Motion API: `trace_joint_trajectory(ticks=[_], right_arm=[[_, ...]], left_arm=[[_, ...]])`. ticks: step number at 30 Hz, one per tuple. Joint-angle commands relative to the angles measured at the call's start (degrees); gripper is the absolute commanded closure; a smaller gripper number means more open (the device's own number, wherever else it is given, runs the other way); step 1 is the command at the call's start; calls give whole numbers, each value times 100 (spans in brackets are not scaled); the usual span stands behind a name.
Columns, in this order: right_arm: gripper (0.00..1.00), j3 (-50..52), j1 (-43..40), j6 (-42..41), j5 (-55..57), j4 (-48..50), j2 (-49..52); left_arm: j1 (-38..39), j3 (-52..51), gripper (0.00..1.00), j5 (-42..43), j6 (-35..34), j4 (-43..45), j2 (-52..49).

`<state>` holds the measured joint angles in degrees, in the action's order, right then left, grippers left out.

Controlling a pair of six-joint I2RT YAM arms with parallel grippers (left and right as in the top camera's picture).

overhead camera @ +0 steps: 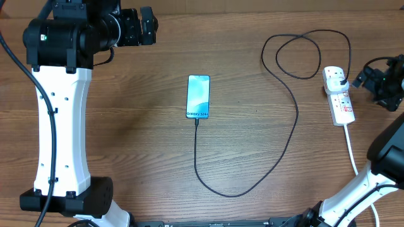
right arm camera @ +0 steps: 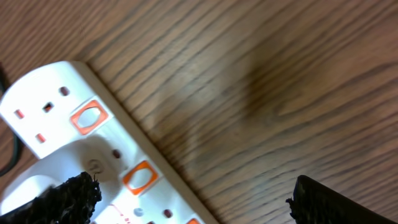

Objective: Plug charger to phone and switch on socket

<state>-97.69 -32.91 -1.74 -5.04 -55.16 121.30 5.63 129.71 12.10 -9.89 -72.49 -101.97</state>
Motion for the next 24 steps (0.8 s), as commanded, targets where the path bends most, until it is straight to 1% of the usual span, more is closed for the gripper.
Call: trace_joint_trajectory(ticks=[1, 11, 15, 20, 24], right_arm=[[0, 24, -240, 28, -127, -26, 197], [0, 24, -273, 9, -627, -74, 634], [0, 24, -273, 7, -966, -33, 638], [0, 24, -273, 9, -960, -26, 640], [0, 24, -273, -13, -748, -151, 640]], left_arm=[[39, 4, 0, -50, 109, 7, 9], [39, 4, 0, -50, 109, 7, 9], [39, 4, 0, -50, 107, 7, 9], [39, 4, 0, -50, 109, 7, 9], [39, 4, 0, -50, 109, 7, 9]])
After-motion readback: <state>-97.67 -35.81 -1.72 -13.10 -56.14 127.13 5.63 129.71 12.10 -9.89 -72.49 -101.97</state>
